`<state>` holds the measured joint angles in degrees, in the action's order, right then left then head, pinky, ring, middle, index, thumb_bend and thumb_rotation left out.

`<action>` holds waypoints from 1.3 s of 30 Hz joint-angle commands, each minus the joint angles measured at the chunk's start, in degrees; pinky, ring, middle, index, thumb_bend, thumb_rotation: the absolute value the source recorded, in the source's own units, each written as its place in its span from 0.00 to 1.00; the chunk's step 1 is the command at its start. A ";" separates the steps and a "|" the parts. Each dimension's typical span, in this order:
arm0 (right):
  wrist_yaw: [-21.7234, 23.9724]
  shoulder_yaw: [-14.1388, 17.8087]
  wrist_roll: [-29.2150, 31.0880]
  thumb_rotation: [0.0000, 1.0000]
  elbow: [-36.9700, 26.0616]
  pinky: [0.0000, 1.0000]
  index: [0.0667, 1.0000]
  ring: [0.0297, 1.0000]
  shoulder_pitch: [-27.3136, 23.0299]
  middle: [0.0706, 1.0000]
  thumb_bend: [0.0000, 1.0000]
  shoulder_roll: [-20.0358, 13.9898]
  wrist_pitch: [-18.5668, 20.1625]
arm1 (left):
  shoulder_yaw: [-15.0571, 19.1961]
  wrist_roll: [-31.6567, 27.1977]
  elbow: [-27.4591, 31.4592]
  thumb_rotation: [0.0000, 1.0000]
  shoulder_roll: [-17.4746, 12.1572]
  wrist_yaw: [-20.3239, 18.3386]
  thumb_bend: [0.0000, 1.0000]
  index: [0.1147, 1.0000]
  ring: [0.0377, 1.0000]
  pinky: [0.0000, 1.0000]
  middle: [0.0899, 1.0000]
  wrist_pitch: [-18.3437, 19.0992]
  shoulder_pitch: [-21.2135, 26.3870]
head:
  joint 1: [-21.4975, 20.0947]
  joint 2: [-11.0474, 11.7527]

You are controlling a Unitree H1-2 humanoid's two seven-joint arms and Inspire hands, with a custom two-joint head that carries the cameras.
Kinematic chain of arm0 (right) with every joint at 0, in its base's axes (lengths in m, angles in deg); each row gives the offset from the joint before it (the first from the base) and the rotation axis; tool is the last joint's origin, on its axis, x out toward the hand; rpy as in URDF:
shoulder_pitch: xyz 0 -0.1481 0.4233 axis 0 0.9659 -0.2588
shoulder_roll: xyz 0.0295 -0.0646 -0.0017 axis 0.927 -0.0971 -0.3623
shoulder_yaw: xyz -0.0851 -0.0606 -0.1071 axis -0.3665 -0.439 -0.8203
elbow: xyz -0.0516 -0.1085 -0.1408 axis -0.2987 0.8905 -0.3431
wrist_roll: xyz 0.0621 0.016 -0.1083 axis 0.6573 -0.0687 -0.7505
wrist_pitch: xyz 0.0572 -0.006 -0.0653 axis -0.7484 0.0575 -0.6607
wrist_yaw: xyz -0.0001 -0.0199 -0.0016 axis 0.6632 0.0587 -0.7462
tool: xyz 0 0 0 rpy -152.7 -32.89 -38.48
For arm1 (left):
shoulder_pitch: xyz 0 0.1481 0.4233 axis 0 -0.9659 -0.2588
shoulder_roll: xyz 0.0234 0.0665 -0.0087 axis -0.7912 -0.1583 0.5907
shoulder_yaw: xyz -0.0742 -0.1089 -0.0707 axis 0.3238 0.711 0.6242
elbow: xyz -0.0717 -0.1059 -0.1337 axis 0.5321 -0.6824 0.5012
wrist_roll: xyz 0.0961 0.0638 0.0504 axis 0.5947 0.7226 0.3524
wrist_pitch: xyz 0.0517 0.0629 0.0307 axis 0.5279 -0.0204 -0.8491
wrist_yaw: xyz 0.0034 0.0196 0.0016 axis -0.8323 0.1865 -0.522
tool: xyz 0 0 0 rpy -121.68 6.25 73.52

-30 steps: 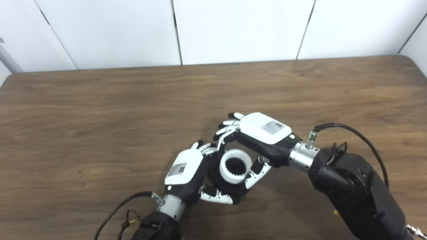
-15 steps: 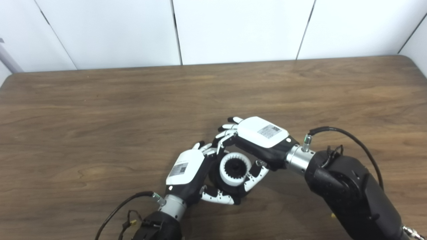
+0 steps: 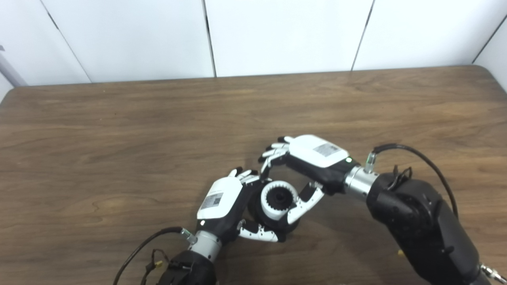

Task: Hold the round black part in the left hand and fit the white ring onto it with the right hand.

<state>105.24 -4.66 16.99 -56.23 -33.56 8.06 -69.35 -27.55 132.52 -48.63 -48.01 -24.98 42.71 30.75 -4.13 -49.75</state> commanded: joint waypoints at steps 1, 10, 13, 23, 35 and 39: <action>-0.13 1.66 1.44 0.44 -3.42 1.00 0.73 0.94 -3.69 0.86 1.00 0.35 1.25 | -0.41 0.50 1.22 0.06 0.27 -0.63 0.52 0.41 0.89 1.00 0.77 -0.17 0.99 | -0.03 0.03; 2.74 3.70 4.02 0.48 -7.07 0.96 0.75 0.95 -7.70 0.88 1.00 -1.13 6.32 | -0.38 0.45 0.79 0.06 0.21 -0.43 0.52 0.41 0.89 1.00 0.76 -0.08 1.09 | 0.04 0.14; 3.25 4.18 4.21 0.46 -7.67 0.96 0.75 0.95 -8.05 0.89 1.00 -1.60 7.48 | -0.34 0.52 0.73 0.06 0.06 -0.36 0.52 0.41 0.89 1.00 0.76 -0.13 1.08 | 0.04 0.26; 3.42 4.66 4.39 0.44 -8.73 0.95 0.74 0.94 -7.85 0.88 1.00 -2.80 9.63 | -0.26 2.78 0.61 0.07 -0.79 0.20 0.52 0.42 0.87 1.00 0.75 -0.12 1.26 | -0.37 0.39; 2.34 5.11 3.64 0.45 -8.64 0.95 0.74 0.95 -6.99 0.88 1.00 -2.88 9.52 | -0.77 8.43 3.08 0.40 -1.45 -8.56 1.00 0.84 0.93 1.00 0.91 3.99 2.71 | -0.22 0.60; 1.98 5.31 3.75 0.45 -8.43 0.95 0.74 0.95 -6.85 0.88 1.00 -2.64 9.51 | -0.51 9.30 4.57 0.42 -1.45 -12.46 1.00 0.89 0.96 1.00 0.94 5.16 3.21 | -0.05 0.65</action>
<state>108.85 -0.36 20.74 -63.21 -38.83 6.01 -59.67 -28.50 140.76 -45.00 -49.36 -36.05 46.42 33.04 -4.13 -49.04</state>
